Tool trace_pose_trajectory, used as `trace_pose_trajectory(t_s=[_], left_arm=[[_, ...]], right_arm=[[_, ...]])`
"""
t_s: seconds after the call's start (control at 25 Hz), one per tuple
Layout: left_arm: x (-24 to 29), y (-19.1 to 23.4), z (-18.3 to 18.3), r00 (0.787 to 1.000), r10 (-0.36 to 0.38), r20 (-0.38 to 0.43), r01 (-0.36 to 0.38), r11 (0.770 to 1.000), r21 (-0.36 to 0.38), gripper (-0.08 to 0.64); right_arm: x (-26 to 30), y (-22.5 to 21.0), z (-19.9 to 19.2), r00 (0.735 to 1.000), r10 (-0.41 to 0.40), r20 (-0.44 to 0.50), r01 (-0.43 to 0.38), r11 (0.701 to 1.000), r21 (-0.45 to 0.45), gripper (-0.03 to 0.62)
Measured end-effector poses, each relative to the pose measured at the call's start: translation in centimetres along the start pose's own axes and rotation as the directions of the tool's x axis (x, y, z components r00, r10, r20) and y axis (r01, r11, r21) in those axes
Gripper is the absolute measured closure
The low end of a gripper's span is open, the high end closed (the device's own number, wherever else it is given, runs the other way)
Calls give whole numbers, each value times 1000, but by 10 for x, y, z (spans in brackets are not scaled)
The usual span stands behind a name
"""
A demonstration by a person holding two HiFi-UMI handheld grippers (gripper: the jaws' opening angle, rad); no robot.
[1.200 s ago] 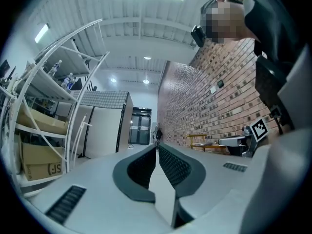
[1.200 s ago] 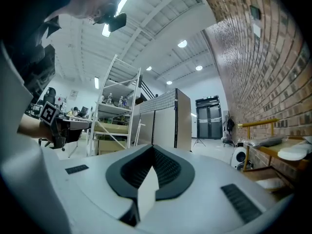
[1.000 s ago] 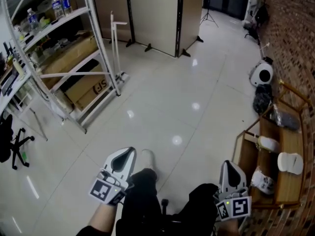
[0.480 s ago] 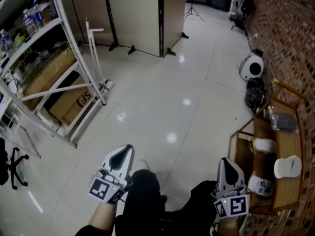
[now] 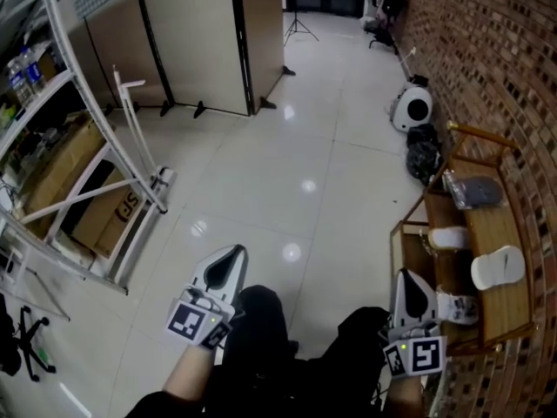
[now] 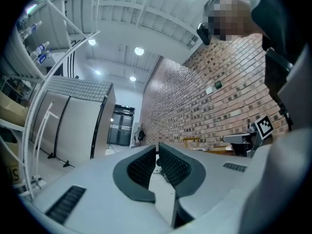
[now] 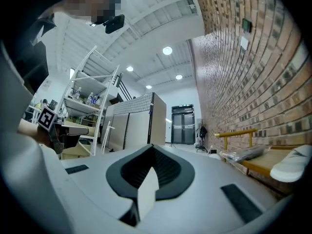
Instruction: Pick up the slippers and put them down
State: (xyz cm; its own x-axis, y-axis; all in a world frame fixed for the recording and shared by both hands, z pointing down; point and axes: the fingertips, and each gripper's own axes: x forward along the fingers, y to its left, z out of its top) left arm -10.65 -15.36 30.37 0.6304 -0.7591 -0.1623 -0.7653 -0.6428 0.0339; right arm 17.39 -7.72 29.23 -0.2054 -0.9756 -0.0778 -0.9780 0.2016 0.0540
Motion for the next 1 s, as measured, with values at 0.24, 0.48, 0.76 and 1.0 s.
trace_pose_trajectory(t_s=[0.24, 0.48, 0.76, 1.0], left_arm=[[42, -37, -5, 986, -167, -4, 167, 986, -15, 543], [78, -96, 1, 931, -364, 19, 364, 931, -16, 543], [101, -156, -1, 861, -506, 42, 508, 860, -45, 543], [115, -223, -5, 781, -624, 21, 624, 779, -68, 543]], right_arm=[[-60, -34, 1, 977, -211, -20, 210, 977, -23, 583], [-129, -65, 2, 910, -413, -25, 412, 910, -30, 583], [-192, -74, 13, 837, -547, -17, 545, 836, -71, 583], [-246, -83, 24, 762, -648, -9, 646, 760, -74, 583]])
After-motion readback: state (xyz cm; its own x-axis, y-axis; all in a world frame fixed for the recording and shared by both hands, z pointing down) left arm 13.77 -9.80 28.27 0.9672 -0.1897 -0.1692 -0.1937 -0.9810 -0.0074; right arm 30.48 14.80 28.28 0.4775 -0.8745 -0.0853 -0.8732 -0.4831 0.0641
